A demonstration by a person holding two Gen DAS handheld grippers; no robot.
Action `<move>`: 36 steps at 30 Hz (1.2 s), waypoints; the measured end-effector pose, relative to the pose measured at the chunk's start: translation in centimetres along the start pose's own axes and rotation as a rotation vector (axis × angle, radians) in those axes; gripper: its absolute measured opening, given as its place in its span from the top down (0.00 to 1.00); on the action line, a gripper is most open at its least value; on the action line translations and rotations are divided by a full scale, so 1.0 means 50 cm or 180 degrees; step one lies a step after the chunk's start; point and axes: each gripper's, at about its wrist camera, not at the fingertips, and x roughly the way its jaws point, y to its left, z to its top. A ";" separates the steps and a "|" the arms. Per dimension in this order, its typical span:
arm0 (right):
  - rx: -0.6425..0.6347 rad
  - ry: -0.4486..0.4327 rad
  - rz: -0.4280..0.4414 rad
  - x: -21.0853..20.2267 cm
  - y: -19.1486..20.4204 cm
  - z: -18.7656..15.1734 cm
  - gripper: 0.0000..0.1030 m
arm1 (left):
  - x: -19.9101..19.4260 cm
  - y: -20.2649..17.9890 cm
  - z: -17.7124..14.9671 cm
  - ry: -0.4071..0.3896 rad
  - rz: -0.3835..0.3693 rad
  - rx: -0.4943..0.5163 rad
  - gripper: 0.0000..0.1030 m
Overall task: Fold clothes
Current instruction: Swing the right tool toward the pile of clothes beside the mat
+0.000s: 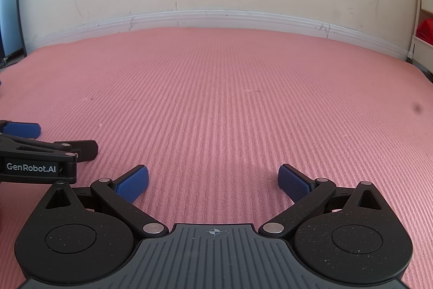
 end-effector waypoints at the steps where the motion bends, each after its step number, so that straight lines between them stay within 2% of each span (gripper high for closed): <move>1: -0.0009 0.0000 -0.0007 0.003 0.002 -0.002 0.00 | 0.000 -0.001 0.000 0.0000 0.0002 0.0002 0.01; 11: -0.0053 0.0050 0.0056 0.014 0.005 0.003 0.00 | 0.007 -0.014 -0.001 -0.0001 0.0023 0.0017 0.01; 14: 0.0145 0.0058 0.0086 0.014 -0.009 0.019 0.00 | 0.008 -0.016 -0.001 -0.0001 0.0012 0.0002 0.01; 21: 0.0603 -0.0464 -0.0221 -0.052 -0.127 0.093 0.00 | 0.003 -0.018 -0.017 -0.0010 -0.0008 -0.0025 0.01; 24: 0.0703 -0.0417 -0.0515 -0.065 -0.199 0.108 0.00 | -0.001 -0.016 -0.016 -0.0001 -0.0015 -0.0032 0.01; 30: 0.0599 -0.0218 -0.1439 -0.096 -0.371 0.145 0.00 | 0.008 -0.031 0.015 0.0079 0.0057 0.0103 0.01; 34: 0.0842 -0.0166 -0.2130 -0.120 -0.504 0.157 0.01 | 0.022 -0.057 0.038 0.0202 -0.0049 0.0200 0.01; 36: 0.1025 -0.0123 -0.2480 -0.130 -0.568 0.161 0.08 | 0.022 -0.069 0.049 0.0210 -0.0146 0.0169 0.01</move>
